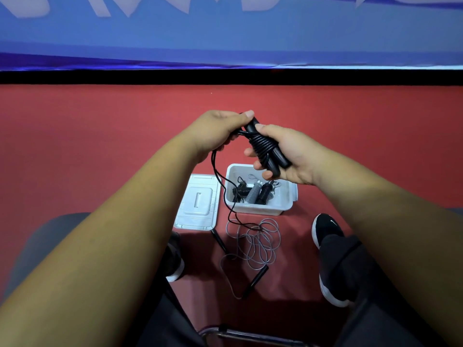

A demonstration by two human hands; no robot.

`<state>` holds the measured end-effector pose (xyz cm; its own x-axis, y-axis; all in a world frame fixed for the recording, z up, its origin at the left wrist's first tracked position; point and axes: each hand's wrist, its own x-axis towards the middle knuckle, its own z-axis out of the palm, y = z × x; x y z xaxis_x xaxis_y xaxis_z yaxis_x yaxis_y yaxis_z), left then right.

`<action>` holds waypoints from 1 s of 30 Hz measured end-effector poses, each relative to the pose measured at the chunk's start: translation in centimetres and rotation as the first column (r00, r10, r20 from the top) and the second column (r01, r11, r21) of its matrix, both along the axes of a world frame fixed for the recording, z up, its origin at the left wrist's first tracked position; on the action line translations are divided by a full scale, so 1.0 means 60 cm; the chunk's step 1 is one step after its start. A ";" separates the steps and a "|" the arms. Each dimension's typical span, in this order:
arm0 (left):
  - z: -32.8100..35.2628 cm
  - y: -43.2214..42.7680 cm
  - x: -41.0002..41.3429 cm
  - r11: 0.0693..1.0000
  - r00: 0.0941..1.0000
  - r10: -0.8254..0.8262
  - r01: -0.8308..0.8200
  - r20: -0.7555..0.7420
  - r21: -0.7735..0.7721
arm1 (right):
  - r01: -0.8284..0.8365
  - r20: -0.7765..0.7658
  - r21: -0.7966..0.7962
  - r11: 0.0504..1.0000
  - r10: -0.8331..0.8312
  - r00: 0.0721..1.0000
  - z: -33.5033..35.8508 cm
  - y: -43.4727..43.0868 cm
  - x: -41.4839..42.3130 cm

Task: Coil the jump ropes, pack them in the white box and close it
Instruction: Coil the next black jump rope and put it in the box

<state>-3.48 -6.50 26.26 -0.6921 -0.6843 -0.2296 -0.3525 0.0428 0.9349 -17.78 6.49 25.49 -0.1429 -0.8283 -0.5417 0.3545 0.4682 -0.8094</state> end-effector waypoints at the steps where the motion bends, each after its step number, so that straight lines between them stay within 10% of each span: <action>1: -0.001 0.001 -0.001 1.000 1.000 0.011 -0.010 -0.024 0.014 | -0.022 0.008 0.023 1.000 0.021 1.000 0.003 0.001 -0.003; 30: -0.003 -0.019 -0.002 0.996 0.998 0.063 -0.063 -0.011 0.065 | 0.118 -0.009 0.001 0.993 -0.118 0.993 -0.011 -0.003 0.007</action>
<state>-3.60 -7.65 26.11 -0.6513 -0.7106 -0.2661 -0.3406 -0.0397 0.9394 -17.35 6.31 24.82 -0.2449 -0.8046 -0.5410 0.4000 0.4245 -0.8123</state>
